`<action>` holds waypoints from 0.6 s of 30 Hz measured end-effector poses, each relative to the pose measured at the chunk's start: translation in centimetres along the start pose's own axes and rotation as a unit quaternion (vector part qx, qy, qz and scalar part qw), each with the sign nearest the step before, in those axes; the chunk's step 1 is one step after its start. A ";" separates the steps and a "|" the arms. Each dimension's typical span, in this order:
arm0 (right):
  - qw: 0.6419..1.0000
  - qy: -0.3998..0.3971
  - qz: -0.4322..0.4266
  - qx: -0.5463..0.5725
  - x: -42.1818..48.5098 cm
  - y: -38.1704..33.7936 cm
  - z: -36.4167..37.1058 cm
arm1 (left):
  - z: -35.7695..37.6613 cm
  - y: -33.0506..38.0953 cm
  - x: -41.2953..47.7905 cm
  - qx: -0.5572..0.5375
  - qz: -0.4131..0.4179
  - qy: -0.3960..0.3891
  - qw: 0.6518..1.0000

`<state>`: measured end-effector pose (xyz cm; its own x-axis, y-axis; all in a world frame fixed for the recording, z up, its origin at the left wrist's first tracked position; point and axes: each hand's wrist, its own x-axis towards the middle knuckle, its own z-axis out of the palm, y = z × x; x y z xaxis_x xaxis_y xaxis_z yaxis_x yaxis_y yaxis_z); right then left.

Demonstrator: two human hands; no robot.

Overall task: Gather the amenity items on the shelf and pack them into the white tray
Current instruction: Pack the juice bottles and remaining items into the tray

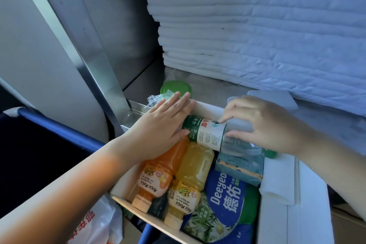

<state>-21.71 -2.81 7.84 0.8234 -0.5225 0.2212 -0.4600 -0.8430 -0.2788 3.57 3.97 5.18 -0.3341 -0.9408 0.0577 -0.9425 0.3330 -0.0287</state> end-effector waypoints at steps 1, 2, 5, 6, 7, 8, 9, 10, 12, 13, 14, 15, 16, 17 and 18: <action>1.000 -0.006 0.016 0.002 -0.1 0.1 -0.2 | 0.0 0.0 0.0 0.004 -0.001 0.002 1.000; 0.999 -0.021 0.030 0.010 -0.4 0.3 -0.2 | 0.1 0.0 0.0 0.010 -0.001 0.005 1.000; 0.997 -0.050 0.055 0.025 -1.6 0.4 0.1 | 0.1 0.1 0.0 0.010 0.000 0.011 1.000; 0.997 -0.055 0.059 0.019 -2.0 0.4 0.2 | 0.1 0.1 0.0 0.008 0.000 0.012 1.000; 0.996 -0.059 0.062 0.011 -2.3 0.5 0.4 | 0.1 0.1 0.1 0.009 0.000 0.013 1.000; 0.996 -0.061 0.066 0.009 -2.5 0.6 0.6 | 0.1 0.0 0.1 0.008 0.000 0.012 1.000; 0.996 -0.059 0.073 0.015 -2.7 0.6 0.7 | 0.1 0.0 0.2 0.007 0.001 0.010 1.000; 0.995 -0.053 0.081 0.028 -2.7 0.6 0.8 | 0.1 0.0 0.3 0.005 0.001 0.008 1.000; 0.993 -0.042 0.099 0.054 -2.8 0.5 0.9 | 0.1 0.0 0.3 0.002 0.002 0.010 1.000; 0.992 -0.045 0.107 0.059 -2.7 0.4 0.8 | 0.1 -0.1 0.3 -0.001 0.002 0.011 1.000; 0.990 -0.052 0.112 0.063 -2.7 0.4 0.6 | 0.0 -0.1 0.3 -0.004 0.003 0.010 1.000; 0.989 -0.057 0.118 0.075 -2.7 0.3 0.4 | 0.0 -0.1 0.3 -0.007 0.004 0.007 1.000; 0.986 -0.043 0.126 0.098 -2.7 0.1 0.1 | 0.0 -0.2 0.3 -0.011 0.004 0.006 1.000; 0.983 -0.004 0.136 0.126 -2.6 0.1 -0.3 | -0.1 -0.2 0.3 -0.015 0.004 0.006 1.000; 0.979 0.050 0.141 0.135 -2.4 0.2 -0.7 | -0.1 -0.2 0.4 -0.018 0.003 0.007 1.000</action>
<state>-24.03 -1.80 7.91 0.6324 -0.7517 0.1871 -0.5494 -0.6055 -0.5758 3.64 3.57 5.30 -0.3391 -0.9380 0.0712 -0.9402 0.3405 0.0072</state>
